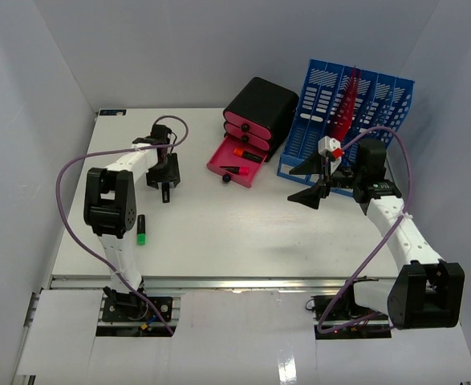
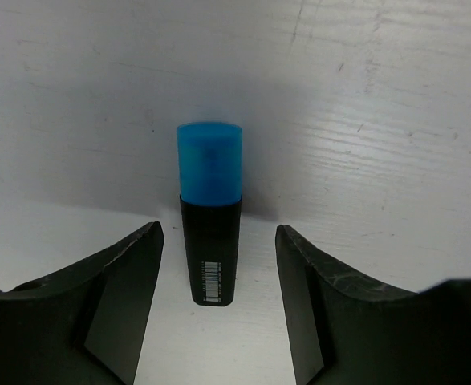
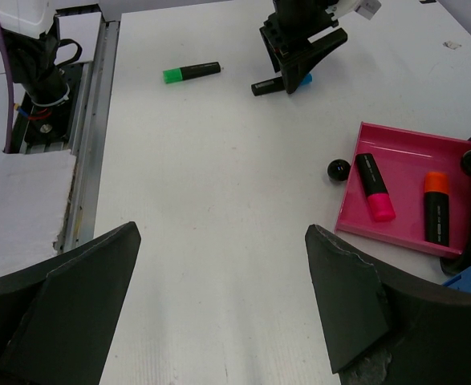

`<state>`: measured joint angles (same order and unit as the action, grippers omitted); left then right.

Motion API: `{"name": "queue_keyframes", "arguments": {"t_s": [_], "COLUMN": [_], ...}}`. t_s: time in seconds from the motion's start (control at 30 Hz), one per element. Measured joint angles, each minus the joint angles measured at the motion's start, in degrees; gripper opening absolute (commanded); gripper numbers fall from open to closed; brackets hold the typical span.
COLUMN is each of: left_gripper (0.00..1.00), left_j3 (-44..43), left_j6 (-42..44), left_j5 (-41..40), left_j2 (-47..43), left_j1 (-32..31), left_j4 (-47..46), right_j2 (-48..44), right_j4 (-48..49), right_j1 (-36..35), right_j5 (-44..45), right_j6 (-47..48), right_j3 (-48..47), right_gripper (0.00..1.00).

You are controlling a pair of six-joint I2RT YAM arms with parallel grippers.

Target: Organize the desk

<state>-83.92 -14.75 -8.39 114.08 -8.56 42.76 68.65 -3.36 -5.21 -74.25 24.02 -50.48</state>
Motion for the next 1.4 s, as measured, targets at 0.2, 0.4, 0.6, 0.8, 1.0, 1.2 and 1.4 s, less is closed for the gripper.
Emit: {"name": "queue_keyframes", "arguments": {"t_s": [0.2,0.4,0.6,0.8,1.0,1.2,1.4], "left_gripper": [0.52,0.31,0.19,0.14,0.13,0.16,0.31], "left_j3": [-0.2,-0.2,-0.1,3.7,12.9,13.4,1.6], "left_j6": [2.1,2.5,1.7,-6.1,-27.9,-48.6,-56.2], "left_j5": [1.1,1.8,6.4,23.8,41.1,44.9,42.5], "left_j2": [1.7,1.7,1.4,-3.1,-8.9,-4.8,6.0], "left_j1": [0.3,0.6,0.8,1.4,1.2,-1.0,-5.1], "left_j4": [0.3,0.3,-0.2,-8.0,-30.5,-49.3,-52.8], "right_j2": [0.4,0.8,1.0,1.0,1.0,1.0,1.0], "right_j4": [-0.2,-0.3,-0.5,-0.6,-0.8,-0.9,-1.1], "right_j1": [0.0,0.0,0.0,0.0,0.2,0.3,0.3], "right_j5": [0.2,0.3,0.4,0.4,0.5,0.6,0.5], "right_j6": [0.2,0.2,0.2,0.3,0.4,0.5,0.5], "right_j3": [0.0,0.0,0.0,0.0,0.0,0.0,0.0], "right_gripper": [0.90,0.90,0.90,0.90,0.90,0.90,0.90]}}
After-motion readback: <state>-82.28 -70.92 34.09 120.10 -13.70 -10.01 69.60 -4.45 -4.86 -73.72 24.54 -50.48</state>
